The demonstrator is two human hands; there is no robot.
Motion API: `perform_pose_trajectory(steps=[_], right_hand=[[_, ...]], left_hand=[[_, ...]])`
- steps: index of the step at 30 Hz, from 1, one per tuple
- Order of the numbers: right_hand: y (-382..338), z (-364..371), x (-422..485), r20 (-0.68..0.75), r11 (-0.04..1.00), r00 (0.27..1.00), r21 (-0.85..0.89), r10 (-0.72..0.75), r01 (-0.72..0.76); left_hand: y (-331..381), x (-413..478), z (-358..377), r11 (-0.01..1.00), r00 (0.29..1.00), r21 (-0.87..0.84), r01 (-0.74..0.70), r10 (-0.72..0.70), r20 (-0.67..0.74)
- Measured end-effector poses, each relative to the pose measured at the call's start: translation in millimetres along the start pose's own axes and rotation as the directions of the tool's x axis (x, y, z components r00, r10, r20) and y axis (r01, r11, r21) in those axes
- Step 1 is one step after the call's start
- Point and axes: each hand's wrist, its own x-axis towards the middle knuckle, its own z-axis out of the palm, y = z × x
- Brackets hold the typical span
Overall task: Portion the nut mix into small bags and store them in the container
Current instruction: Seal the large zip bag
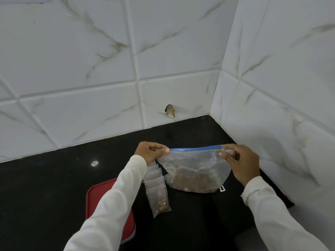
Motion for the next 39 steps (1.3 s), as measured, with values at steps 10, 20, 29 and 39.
perform_pose_trajectory(steps=[10, 20, 29, 39], right_hand=[[5.3, 2.9, 5.2, -0.005, 0.999, 1.0, 0.017, 0.029, -0.029], [13.9, 15.4, 13.2, 0.053, 0.993, 0.994, -0.069, 0.095, -0.092], [12.1, 20.6, 12.0, 0.065, 0.991, 0.989, -0.018, 0.135, -0.134], [-0.8, 41.2, -5.1, 0.436, 0.664, 0.881, -0.605, -0.186, 0.439]], left_hand=[[11.1, 6.6, -5.2, 0.898, 0.992, 0.422, -0.125, 0.106, 0.069], [14.7, 18.5, 16.7, 0.669, 0.979, 0.716, -0.199, 0.098, 0.18], [28.8, 5.8, 79.4, 0.431, 0.855, 0.742, -0.512, 0.18, 0.486], [20.0, 22.1, 87.2, 0.508, 0.858, 0.721, -0.47, 0.071, 0.509]])
